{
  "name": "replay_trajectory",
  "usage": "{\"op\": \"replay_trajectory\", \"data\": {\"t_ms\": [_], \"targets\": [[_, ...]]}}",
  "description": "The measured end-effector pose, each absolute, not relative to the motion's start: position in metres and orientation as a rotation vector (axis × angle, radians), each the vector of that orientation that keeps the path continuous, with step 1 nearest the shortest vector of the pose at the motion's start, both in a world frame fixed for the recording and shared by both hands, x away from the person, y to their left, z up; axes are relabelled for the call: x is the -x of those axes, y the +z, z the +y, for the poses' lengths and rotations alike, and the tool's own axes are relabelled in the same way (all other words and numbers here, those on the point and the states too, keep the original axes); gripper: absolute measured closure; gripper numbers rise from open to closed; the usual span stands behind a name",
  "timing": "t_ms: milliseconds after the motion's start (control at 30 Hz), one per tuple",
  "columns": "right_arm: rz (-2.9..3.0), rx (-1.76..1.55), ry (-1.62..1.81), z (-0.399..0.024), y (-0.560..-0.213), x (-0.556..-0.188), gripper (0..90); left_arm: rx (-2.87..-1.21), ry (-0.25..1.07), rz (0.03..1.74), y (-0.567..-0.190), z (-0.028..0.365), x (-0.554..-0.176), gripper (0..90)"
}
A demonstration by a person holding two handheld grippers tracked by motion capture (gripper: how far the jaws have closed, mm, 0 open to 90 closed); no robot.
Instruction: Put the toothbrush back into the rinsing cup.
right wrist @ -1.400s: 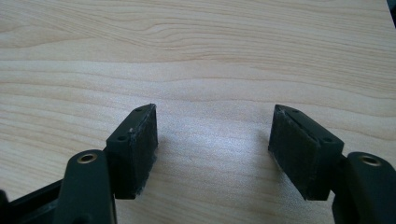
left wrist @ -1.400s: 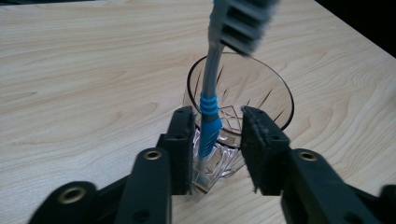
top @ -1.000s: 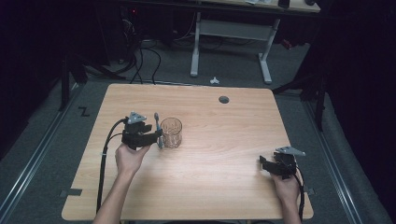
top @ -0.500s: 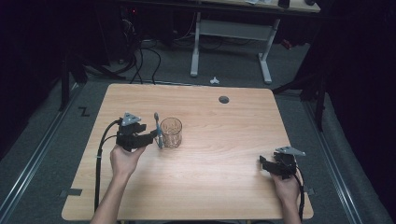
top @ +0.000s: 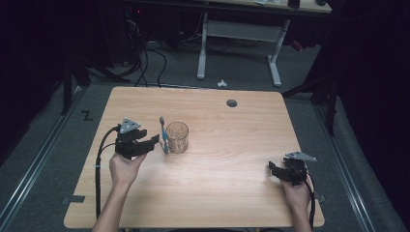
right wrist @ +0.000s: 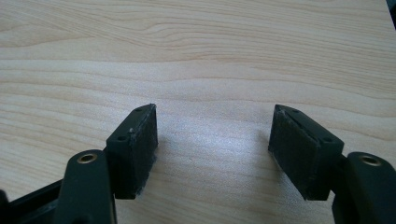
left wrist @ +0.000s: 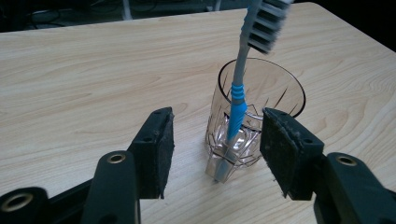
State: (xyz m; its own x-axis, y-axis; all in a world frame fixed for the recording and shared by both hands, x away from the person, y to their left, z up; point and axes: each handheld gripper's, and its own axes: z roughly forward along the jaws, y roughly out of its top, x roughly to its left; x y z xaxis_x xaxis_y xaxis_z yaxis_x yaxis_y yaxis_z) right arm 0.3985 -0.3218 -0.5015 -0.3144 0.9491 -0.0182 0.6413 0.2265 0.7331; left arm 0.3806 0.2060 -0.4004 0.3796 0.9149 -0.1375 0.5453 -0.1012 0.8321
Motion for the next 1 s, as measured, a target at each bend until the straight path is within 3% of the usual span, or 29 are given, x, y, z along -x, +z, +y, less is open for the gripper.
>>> {"op": "replay_trajectory", "data": {"t_ms": [1000], "targets": [[2.038,-1.459,0.873,-0.322,-0.501,-0.399,32.8,-1.724,0.567,1.333,-0.406,0.226,-0.361,45.5]]}}
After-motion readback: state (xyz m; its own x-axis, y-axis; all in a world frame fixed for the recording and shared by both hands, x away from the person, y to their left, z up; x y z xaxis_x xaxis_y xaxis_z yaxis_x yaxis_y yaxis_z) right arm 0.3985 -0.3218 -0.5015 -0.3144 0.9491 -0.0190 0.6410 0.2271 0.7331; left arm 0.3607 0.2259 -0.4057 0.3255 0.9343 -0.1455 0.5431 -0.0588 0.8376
